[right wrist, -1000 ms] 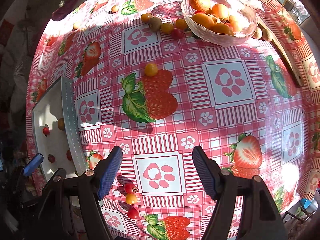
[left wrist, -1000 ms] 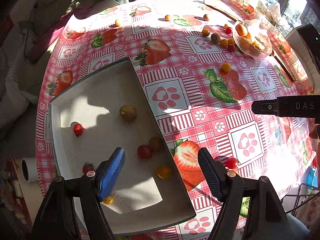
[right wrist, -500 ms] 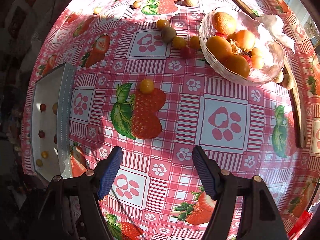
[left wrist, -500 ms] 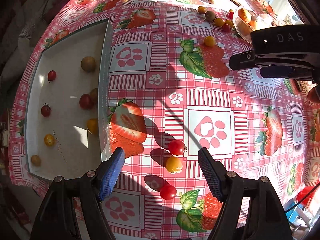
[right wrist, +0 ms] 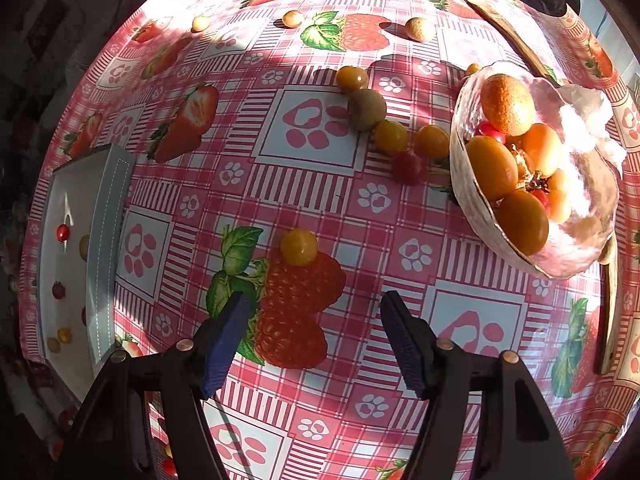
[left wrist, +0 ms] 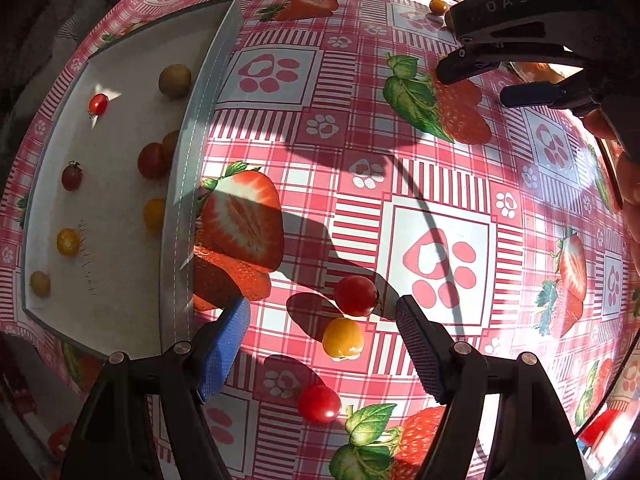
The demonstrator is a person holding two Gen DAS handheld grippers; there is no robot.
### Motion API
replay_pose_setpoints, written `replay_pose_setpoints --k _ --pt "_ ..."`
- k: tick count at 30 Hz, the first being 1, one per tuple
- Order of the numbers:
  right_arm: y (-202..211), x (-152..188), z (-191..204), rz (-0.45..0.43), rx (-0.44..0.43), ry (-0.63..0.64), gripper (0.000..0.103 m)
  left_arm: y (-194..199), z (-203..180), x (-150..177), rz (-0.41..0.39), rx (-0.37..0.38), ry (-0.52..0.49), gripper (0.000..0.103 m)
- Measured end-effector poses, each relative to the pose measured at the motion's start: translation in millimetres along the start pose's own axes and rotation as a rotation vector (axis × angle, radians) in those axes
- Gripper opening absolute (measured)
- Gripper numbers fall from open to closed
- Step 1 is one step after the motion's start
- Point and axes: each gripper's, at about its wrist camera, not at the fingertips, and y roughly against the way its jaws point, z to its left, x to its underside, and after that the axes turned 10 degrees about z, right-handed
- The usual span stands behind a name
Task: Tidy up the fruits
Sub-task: 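Move the left gripper toward a red tomato while the right approaches a yellow tomato, then close the left gripper on the red tomato while the right grasps the yellow tomato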
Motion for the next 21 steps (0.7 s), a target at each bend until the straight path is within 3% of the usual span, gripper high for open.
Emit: replay_pose_setpoints --k 7,10,13,16,18,21 --pt "-5 -16 19 -0.045 0.067 0.052 0.059 -2 6 1 -0.007 0.014 0.014 0.071" --pt "-5 -20 22 -0.055 0.088 0.055 0.046 -2 4 3 -0.002 0.015 0.006 0.067" --pt "-4 -22 23 -0.058 0.087 0.069 0.021 3 -4 2 0.008 0.025 -0.002 0.064" --pt "-5 -21 22 -0.047 0.067 0.070 0.021 9 -9 -4 0.007 0.031 -0.019 0.051" --pt "-4 -15 18 -0.037 0.054 0.067 0.021 12 -14 -7 0.005 0.039 -0.043 0.030" --pt "-1 -2 9 -0.015 0.029 0.050 0.021 13 -18 -8 0.014 0.060 -0.062 0.023"
